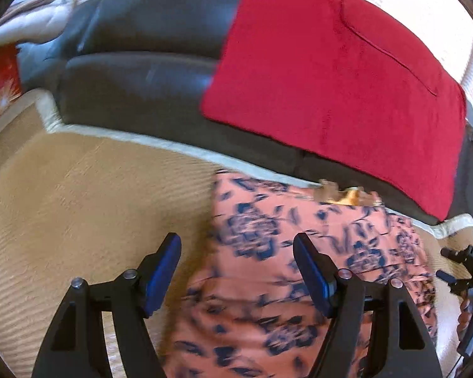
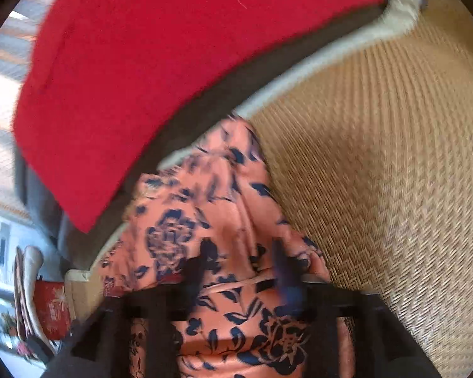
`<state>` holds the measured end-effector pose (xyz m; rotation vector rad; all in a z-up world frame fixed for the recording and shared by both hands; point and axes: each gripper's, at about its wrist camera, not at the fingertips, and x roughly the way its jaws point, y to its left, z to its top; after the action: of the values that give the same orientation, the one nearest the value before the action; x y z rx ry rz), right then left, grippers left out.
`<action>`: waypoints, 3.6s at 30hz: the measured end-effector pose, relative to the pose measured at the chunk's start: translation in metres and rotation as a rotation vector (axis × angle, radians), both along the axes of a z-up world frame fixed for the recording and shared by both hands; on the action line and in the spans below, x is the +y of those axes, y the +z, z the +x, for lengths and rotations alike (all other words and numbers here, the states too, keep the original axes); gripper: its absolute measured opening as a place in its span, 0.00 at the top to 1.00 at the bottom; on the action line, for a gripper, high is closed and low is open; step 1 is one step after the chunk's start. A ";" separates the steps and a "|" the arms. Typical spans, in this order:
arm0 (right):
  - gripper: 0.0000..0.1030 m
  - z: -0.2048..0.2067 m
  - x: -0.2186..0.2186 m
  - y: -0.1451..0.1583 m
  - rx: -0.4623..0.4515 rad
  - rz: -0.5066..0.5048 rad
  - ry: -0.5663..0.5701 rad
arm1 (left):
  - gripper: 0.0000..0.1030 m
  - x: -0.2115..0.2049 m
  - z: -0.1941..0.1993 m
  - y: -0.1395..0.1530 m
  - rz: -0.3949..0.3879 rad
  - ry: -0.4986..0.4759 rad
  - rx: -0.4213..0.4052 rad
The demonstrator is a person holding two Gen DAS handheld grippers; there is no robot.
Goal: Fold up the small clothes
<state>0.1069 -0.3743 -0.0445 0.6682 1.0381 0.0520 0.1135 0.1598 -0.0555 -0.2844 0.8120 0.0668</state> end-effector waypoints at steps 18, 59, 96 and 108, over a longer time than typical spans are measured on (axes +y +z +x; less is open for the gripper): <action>0.71 0.106 0.031 -0.032 0.115 -0.153 0.251 | 0.27 -0.213 0.079 -0.067 0.162 -0.379 0.151; 0.23 0.013 0.063 0.028 -0.099 -0.111 0.290 | 0.22 0.014 0.043 -0.044 -0.140 -0.053 0.159; 0.26 0.092 0.036 -0.055 0.061 0.235 0.241 | 0.91 0.000 0.154 -0.081 0.061 -0.111 0.236; 0.22 0.092 0.040 -0.015 -0.044 0.205 0.287 | 0.48 -0.010 0.165 -0.070 0.107 -0.113 0.145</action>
<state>0.1989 -0.3344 -0.0594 0.6952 1.0890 0.4251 0.2789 0.1500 -0.1253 -0.1334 0.9638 0.0250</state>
